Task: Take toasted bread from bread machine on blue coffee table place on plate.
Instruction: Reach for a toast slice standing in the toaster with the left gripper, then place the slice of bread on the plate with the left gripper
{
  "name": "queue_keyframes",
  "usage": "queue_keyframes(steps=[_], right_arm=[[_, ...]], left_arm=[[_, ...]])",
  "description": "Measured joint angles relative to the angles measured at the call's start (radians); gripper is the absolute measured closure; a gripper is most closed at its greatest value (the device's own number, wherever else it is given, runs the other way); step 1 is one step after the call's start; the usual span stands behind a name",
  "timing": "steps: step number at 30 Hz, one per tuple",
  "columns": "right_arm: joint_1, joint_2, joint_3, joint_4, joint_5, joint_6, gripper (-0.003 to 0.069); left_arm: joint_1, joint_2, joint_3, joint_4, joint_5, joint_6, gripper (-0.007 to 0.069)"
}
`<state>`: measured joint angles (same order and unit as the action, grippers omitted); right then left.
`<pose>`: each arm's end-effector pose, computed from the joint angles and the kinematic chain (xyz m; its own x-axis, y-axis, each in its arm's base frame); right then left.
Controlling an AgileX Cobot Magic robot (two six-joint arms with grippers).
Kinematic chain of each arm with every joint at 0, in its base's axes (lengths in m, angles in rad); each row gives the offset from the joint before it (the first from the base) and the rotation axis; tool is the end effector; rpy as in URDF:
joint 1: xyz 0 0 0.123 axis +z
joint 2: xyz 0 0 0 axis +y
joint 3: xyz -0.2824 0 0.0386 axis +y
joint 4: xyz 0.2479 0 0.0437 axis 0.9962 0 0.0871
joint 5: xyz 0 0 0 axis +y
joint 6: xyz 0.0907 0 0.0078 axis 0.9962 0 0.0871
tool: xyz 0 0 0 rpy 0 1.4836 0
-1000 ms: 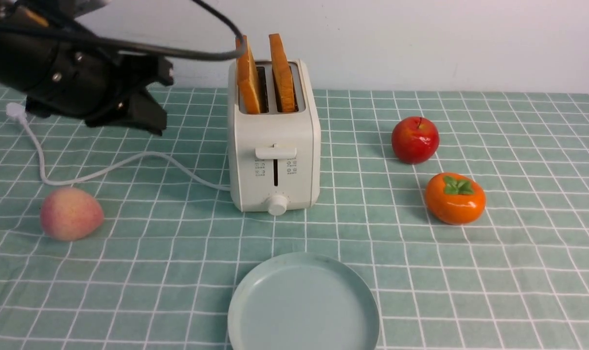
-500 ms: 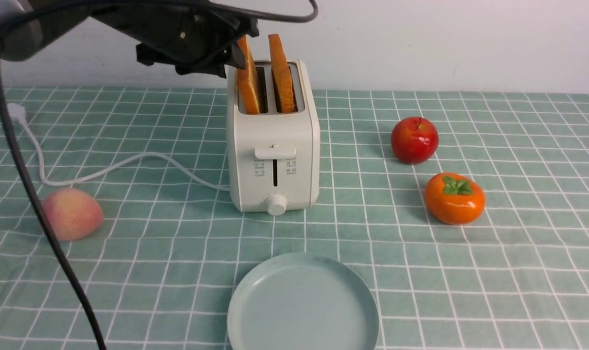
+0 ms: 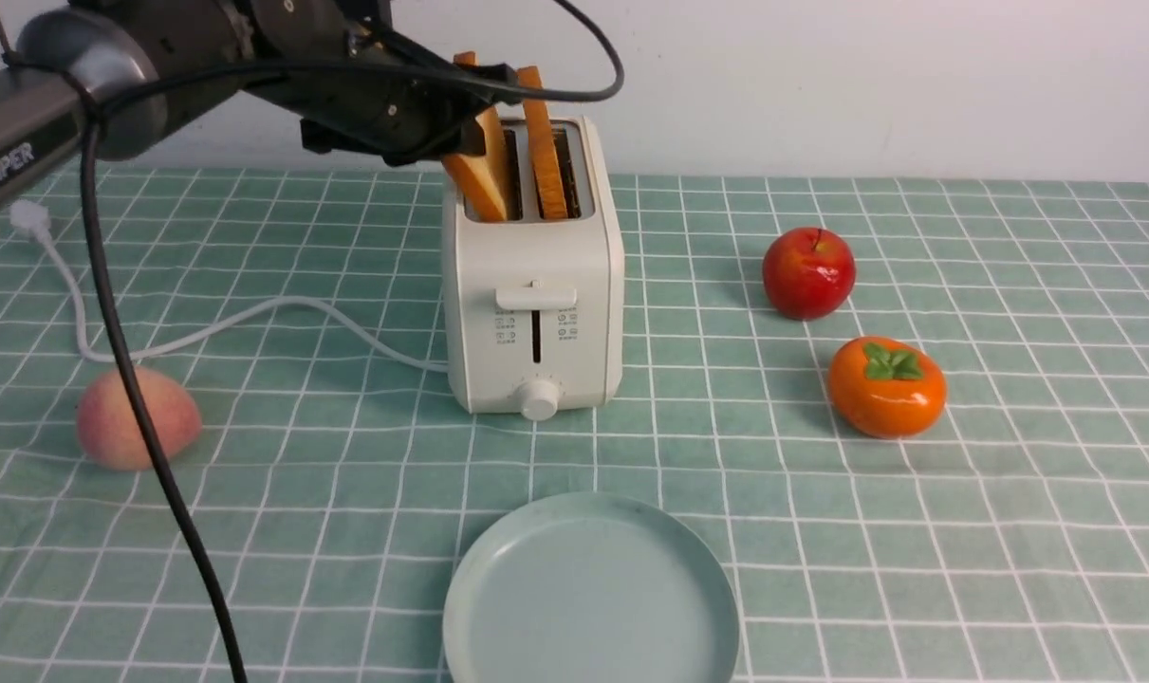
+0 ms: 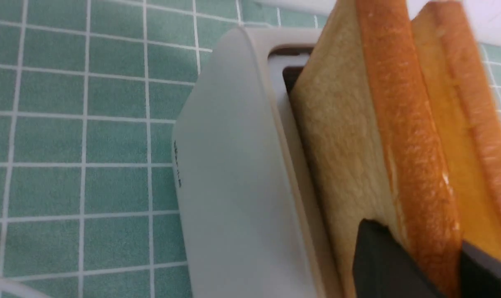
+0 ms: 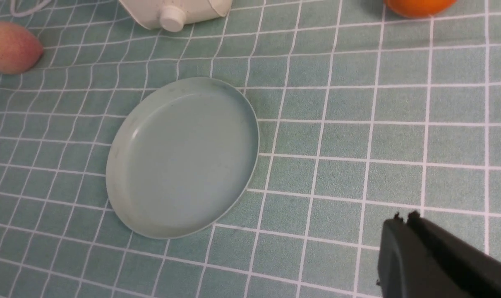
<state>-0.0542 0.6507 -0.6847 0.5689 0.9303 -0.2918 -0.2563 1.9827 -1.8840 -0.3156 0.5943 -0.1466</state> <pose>0.1083 0.0335 0.3223 -0.6807 0.1030 -0.7253 -0.2247 0.9130 0.3405 0.4547 -0.1356 0.3360 -0.6437 -0.2379 -0.7274 0.1451 0.8953 -0.4211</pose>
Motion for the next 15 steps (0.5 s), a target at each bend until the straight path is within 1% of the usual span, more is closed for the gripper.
queue_keyframes(steps=[3, 7, 10, 11, 12, 14, 15], right_arm=[[0.0, 0.0, 0.0, 0.012, -0.005, -0.003, 0.0657], [0.0, 0.0, 0.0, 0.031, -0.03, -0.003, 0.0655], [0.0, 0.0, 0.0, 0.034, -0.04, -0.003, 0.0655], [0.0, 0.0, 0.0, 0.034, -0.042, -0.003, 0.0655], [0.0, 0.0, 0.0, 0.034, -0.045, -0.003, 0.0653], [0.0, 0.0, 0.0, 0.038, -0.047, -0.003, 0.0651], [0.0, 0.0, 0.0, 0.039, -0.047, -0.003, 0.065]], left_arm=[[0.001, -0.111, -0.004, 0.003, 0.032, 0.023, 0.0536], [0.001, -0.256, -0.017, -0.001, 0.171, 0.029, 0.0536], [0.001, -0.328, -0.018, -0.012, 0.394, 0.029, 0.0536], [0.001, -0.338, -0.006, -0.043, 0.505, 0.029, 0.0536], [0.001, -0.337, 0.014, -0.075, 0.57, 0.034, 0.0536], [0.001, -0.329, 0.069, -0.14, 0.625, 0.061, 0.0536], [0.001, -0.328, 0.078, -0.149, 0.629, 0.066, 0.0536]])
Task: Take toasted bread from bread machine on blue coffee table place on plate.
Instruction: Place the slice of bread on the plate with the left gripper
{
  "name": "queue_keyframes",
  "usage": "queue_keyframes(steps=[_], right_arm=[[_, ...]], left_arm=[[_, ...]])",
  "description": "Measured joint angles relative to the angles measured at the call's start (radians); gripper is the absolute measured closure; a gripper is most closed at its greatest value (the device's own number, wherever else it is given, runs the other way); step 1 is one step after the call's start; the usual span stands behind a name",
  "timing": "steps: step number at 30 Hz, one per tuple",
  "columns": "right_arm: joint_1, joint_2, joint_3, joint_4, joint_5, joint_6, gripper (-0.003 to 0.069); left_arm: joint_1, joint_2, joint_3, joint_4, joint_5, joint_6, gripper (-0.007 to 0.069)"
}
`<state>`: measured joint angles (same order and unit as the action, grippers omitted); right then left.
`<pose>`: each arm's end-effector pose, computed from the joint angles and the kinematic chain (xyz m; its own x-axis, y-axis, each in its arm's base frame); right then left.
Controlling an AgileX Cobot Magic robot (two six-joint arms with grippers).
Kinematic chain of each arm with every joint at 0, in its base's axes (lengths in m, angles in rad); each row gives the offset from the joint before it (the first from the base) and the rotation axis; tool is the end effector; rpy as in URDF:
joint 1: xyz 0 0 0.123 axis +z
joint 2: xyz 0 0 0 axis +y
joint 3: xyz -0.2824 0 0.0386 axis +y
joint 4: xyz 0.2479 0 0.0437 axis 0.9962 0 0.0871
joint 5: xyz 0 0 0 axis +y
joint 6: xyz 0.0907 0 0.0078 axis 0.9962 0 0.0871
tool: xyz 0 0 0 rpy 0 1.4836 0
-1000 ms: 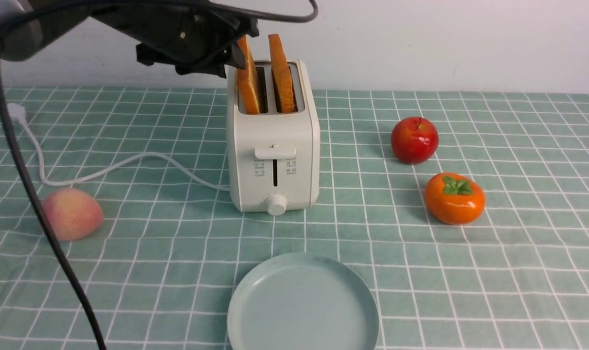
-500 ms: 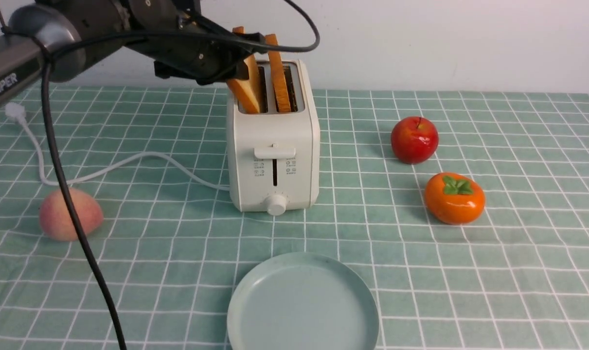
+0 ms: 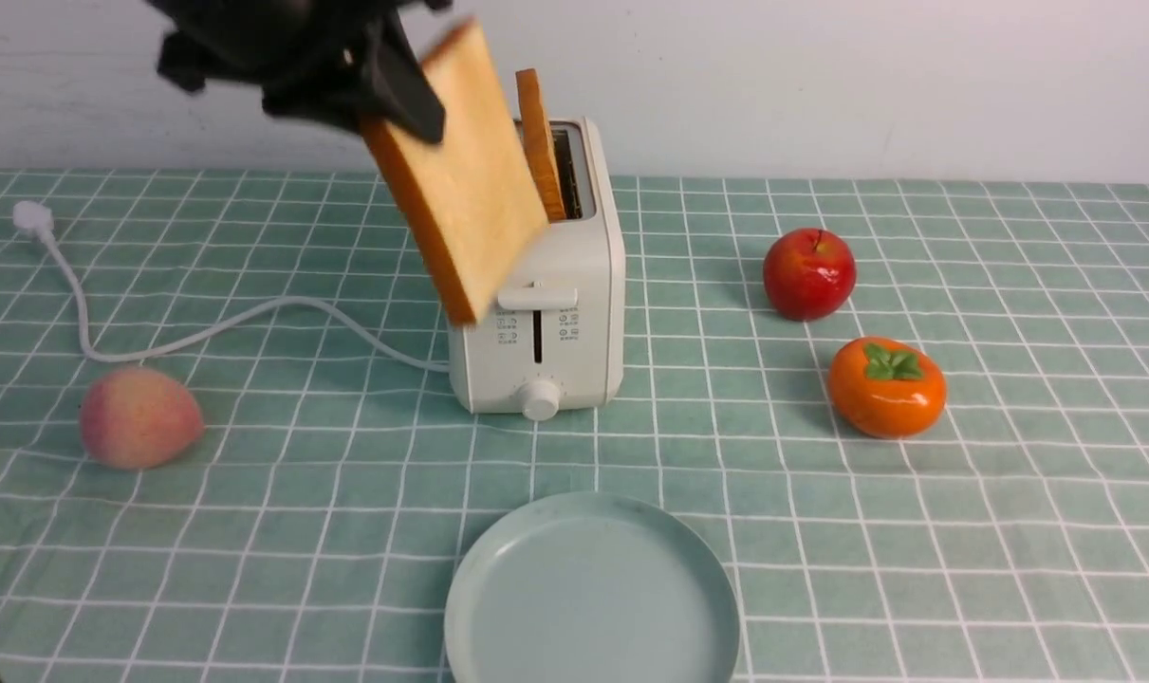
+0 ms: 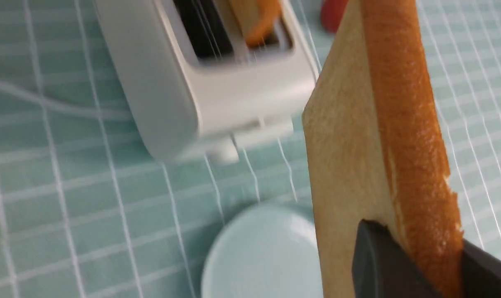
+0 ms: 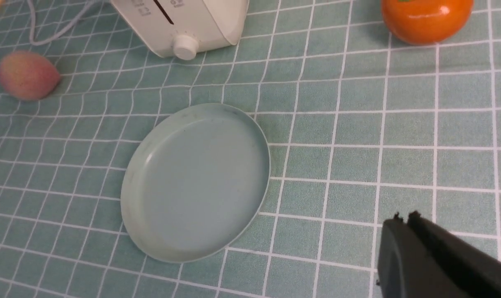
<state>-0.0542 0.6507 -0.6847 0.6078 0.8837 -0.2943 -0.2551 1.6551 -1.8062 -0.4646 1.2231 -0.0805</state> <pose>0.1112 0.0343 0.3264 -0.6473 0.1438 -0.7485 -0.2218 0.9040 0.3655 0.3279 -0.1252 0.4146 -0.8766 -0.0030 -0.4812 0.2583 0.8409 -0.4756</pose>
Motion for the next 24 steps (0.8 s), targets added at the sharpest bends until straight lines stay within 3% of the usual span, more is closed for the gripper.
queue_keyframes(steps=[6, 13, 19, 24], right_arm=[[0.0, 0.0, 0.0, 0.073, -0.004, 0.0, 0.0645], [0.0, 0.0, 0.0, 0.136, -0.005, -0.019, 0.0644], [0.0, 0.0, 0.0, 0.148, -0.003, -0.026, 0.0638], [0.0, 0.0, 0.0, 0.157, 0.004, -0.026, 0.0636]], left_arm=[[0.0, 0.043, 0.361, -0.247, 0.006, 0.245, 0.0536], [0.0, 0.131, 0.542, -0.468, -0.083, 0.454, 0.0536], [0.0, 0.249, 0.55, -0.472, -0.1, 0.486, 0.0513], [0.0, 0.292, 0.55, -0.445, -0.108, 0.487, 0.038]])
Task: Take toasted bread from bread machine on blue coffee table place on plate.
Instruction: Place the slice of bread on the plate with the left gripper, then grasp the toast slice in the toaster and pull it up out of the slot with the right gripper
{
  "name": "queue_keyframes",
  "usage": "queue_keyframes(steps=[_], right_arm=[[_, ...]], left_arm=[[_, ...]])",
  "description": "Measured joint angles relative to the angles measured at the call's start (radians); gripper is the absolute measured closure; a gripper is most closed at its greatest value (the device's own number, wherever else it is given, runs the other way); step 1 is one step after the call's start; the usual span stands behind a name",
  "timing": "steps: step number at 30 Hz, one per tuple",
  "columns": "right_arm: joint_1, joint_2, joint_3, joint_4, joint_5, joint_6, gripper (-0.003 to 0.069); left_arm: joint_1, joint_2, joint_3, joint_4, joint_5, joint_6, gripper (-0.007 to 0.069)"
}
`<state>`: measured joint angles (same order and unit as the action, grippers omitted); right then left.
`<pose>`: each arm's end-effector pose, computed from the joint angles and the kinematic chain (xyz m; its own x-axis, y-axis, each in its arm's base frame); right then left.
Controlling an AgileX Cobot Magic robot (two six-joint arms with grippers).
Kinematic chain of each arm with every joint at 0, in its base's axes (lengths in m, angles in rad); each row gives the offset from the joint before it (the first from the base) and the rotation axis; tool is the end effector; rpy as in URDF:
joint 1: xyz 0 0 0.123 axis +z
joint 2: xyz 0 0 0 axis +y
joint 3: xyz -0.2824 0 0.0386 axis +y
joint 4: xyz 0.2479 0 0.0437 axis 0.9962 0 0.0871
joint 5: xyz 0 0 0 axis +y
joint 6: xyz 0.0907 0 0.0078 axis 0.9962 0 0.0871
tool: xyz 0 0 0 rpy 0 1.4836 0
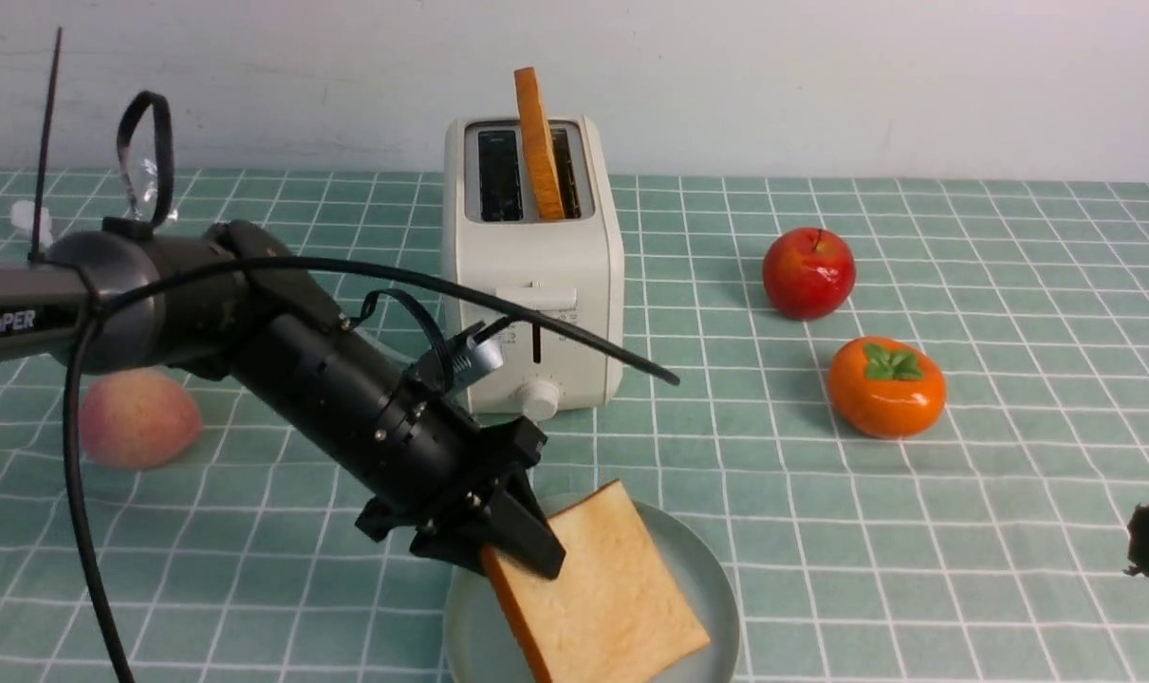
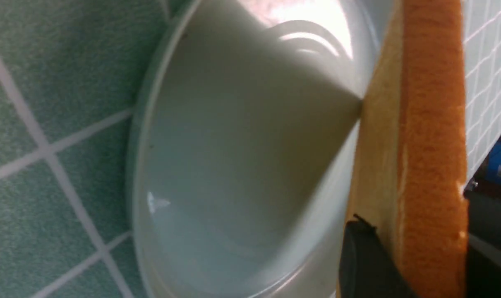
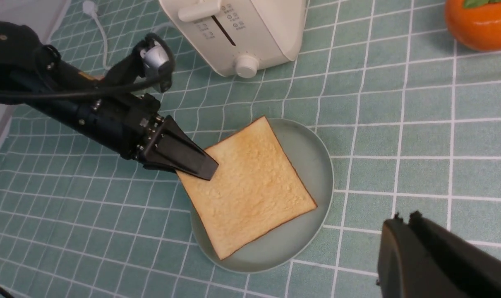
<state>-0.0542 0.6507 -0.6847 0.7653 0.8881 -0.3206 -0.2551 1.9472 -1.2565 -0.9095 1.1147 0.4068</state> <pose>0.1105 0.0431 0.3332 -0.6412 0.2226 -0.7344 -0.2599 0.8375 0.4807 0.3350 -0.1541 0.1831 -0.9840 0.1778 0.0063 0.1208 0.6935 -0.7102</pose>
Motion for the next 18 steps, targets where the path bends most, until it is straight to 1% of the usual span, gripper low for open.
queue_keyframes(steps=[2, 3, 5, 7, 10, 12, 14, 16, 17, 18], right_arm=[[0.0, 0.0, 0.0, 0.004, 0.0, -0.026, 0.0636], [0.0, 0.001, -0.002, 0.004, 0.0, -0.033, 0.0636], [0.0, 0.016, -0.018, 0.005, 0.009, -0.035, 0.0636], [0.0, 0.052, -0.059, 0.005, 0.018, -0.035, 0.0631], [0.0, 0.131, -0.171, -0.011, 0.041, -0.028, 0.0619], [0.0, 0.2, -0.247, -0.042, 0.069, 0.007, 0.0613], [0.001, 0.298, -0.372, -0.099, 0.115, 0.095, 0.0608], [0.022, 0.382, -0.454, -0.15, 0.149, 0.168, 0.0607], [0.046, 0.429, -0.502, -0.188, 0.163, 0.201, 0.0606], [0.052, 0.438, -0.521, -0.204, 0.165, 0.208, 0.0606]], left_arm=[[0.0, 0.003, -0.009, 0.047, 0.019, -0.001, 0.0293], [0.0, 0.0, -0.018, 0.068, 0.028, -0.004, 0.0274], [0.0, -0.016, -0.047, 0.14, 0.041, -0.051, 0.0265], [0.0, -0.042, -0.087, 0.248, 0.047, -0.126, 0.0281], [0.0, -0.107, -0.129, 0.386, 0.05, -0.253, 0.0358], [0.0, -0.15, -0.135, 0.436, 0.049, -0.306, 0.0424], [0.0, -0.215, -0.135, 0.476, 0.051, -0.357, 0.0552], [0.0, -0.287, -0.122, 0.487, 0.047, -0.376, 0.0632], [0.0, -0.321, -0.106, 0.489, 0.039, -0.378, 0.0638], [0.0, -0.329, -0.102, 0.489, 0.037, -0.379, 0.0638]])
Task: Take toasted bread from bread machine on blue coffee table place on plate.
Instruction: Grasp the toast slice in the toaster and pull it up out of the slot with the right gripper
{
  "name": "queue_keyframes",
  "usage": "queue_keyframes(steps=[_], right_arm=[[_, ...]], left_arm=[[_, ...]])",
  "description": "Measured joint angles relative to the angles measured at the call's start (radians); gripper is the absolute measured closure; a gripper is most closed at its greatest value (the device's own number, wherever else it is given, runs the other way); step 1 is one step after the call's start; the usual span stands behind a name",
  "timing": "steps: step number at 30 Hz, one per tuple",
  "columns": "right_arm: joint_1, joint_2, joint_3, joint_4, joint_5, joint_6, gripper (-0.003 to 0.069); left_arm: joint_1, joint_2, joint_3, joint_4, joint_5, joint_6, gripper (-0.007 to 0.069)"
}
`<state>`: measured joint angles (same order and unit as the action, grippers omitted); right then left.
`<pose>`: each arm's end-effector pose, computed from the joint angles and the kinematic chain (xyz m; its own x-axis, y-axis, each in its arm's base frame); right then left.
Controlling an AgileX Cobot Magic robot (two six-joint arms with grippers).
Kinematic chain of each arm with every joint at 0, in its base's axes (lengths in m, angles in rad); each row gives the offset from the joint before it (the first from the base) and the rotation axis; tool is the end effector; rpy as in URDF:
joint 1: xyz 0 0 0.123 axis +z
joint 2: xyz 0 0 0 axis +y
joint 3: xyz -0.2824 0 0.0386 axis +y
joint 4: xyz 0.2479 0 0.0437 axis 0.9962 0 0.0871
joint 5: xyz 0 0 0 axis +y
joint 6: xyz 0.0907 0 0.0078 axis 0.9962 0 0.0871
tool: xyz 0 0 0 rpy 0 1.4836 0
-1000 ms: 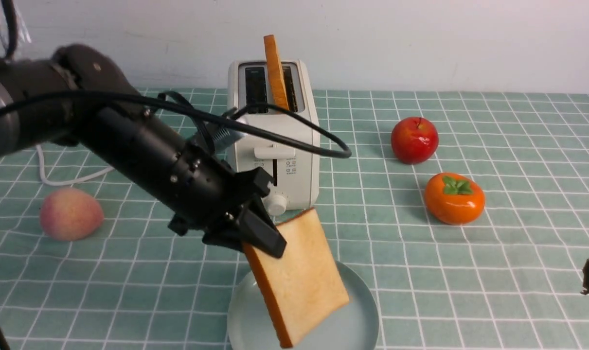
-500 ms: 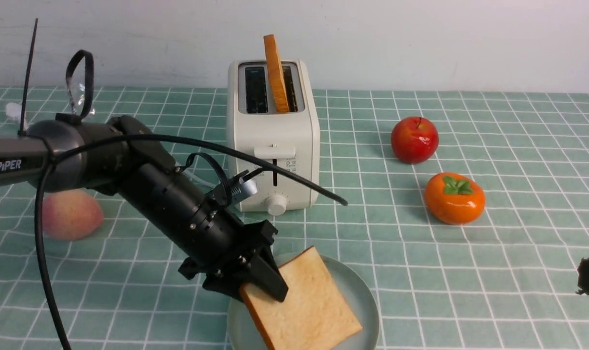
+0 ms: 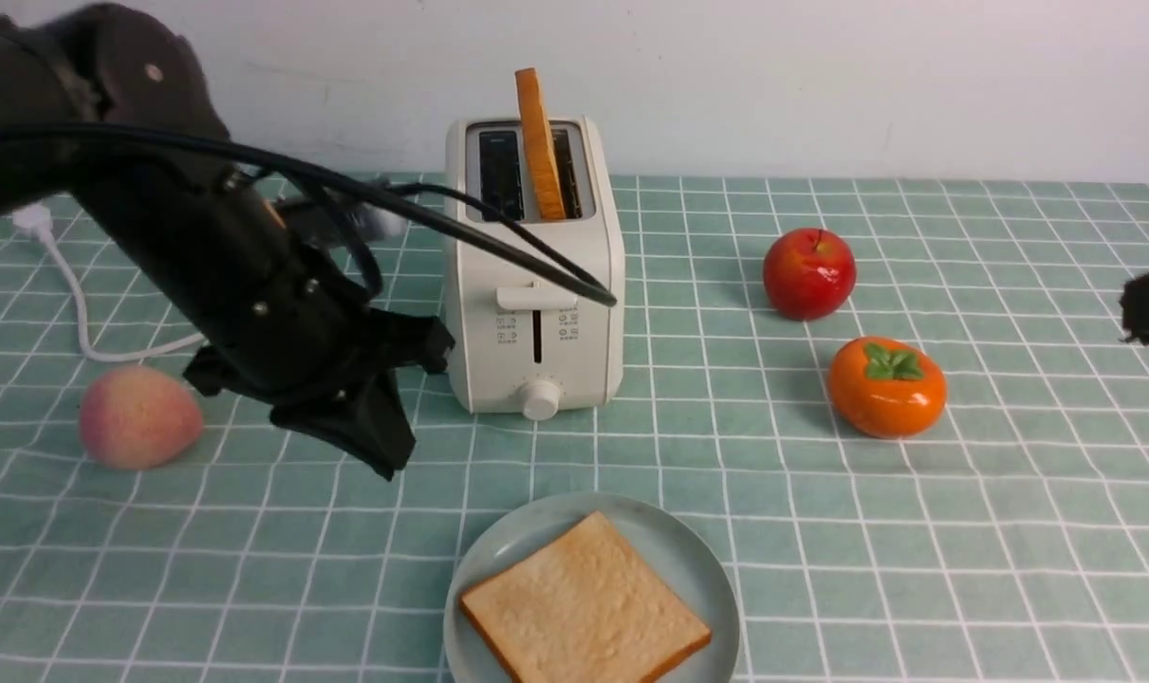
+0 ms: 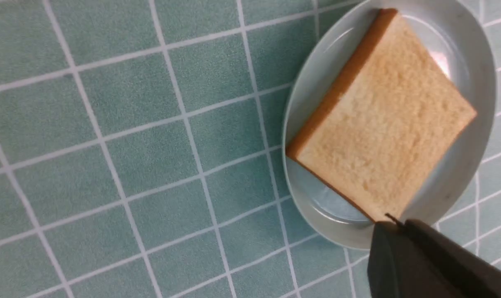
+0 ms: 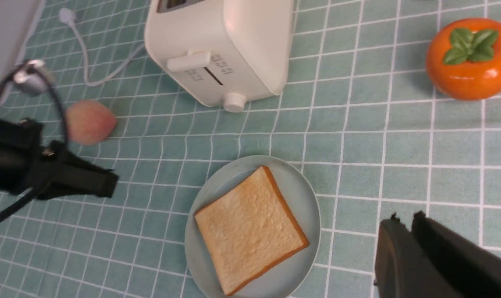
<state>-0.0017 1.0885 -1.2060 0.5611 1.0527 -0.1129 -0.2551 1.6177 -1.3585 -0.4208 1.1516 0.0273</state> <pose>0.2020 0.0418 0.4071 -0.7481 0.1677 -0.6421 -0.1922 0.8713 0.4515 0.3069 -0.1152 0.3008 -0.9695 0.1068 -0.2206 0.1892 0.8983 -0.3966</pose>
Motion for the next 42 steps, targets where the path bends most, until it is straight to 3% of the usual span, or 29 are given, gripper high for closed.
queue_keyframes(steps=[2, 6, 11, 13, 22, 26, 29, 33, 34, 36, 37, 38, 39, 40, 42], right_arm=[[0.069, 0.079, -0.07, -0.073, 0.011, 0.051, 0.0606], [0.305, 0.28, -0.295, -0.304, 0.011, 0.171, 0.0601], [0.442, 0.524, -0.562, -0.474, -0.009, 0.25, 0.0547], [0.46, 0.575, -0.619, -0.493, -0.023, 0.259, 0.0524], [0.533, 0.992, -1.057, -0.502, -0.167, 0.265, 0.0195], [0.537, 1.118, -1.14, -0.501, -0.245, 0.265, 0.0109], [0.536, 1.179, -1.154, -0.502, -0.323, 0.265, 0.0088], [0.536, 1.218, -1.155, -0.507, -0.388, 0.265, 0.0097], [0.536, 1.231, -1.155, -0.526, -0.411, 0.266, 0.013], [0.536, 1.242, -1.155, -0.561, -0.426, 0.265, 0.0237], [0.536, 1.242, -1.155, -0.561, -0.427, 0.265, 0.0251], [0.536, 1.242, -1.155, -0.574, -0.427, 0.265, 0.0335], [0.536, 1.234, -1.155, -0.585, -0.427, 0.265, 0.0472], [0.536, 1.222, -1.155, -0.587, -0.425, 0.266, 0.0549], [0.535, 1.188, -1.155, -0.584, -0.413, 0.267, 0.0566]], left_arm=[[0.0, -0.094, 0.047, 0.003, -0.039, -0.002, 0.0638], [0.0, -0.338, 0.233, 0.035, -0.172, -0.008, 0.0638], [0.0, -0.612, 0.45, 0.038, -0.306, -0.009, 0.0638], [0.0, -0.675, 0.497, 0.038, -0.338, -0.01, 0.0638], [0.0, -1.006, 0.686, 0.051, -0.379, -0.053, 0.0638], [0.0, -1.048, 0.692, 0.07, -0.342, -0.09, 0.0638], [0.0, -1.051, 0.692, 0.091, -0.297, -0.101, 0.0638], [0.0, -1.051, 0.692, 0.103, -0.261, -0.11, 0.0638], [0.0, -1.051, 0.692, 0.104, -0.251, -0.112, 0.0638], [0.0, -1.051, 0.692, 0.104, -0.24, -0.114, 0.0638], [0.0, -1.051, 0.692, 0.104, -0.24, -0.115, 0.0638], [0.0, -1.051, 0.692, 0.104, -0.239, -0.115, 0.0638], [0.0, -1.051, 0.692, 0.104, -0.234, -0.116, 0.0638], [0.0, -1.051, 0.692, 0.104, -0.229, -0.116, 0.0638], [0.0, -1.051, 0.692, 0.104, -0.224, -0.116, 0.0638]])
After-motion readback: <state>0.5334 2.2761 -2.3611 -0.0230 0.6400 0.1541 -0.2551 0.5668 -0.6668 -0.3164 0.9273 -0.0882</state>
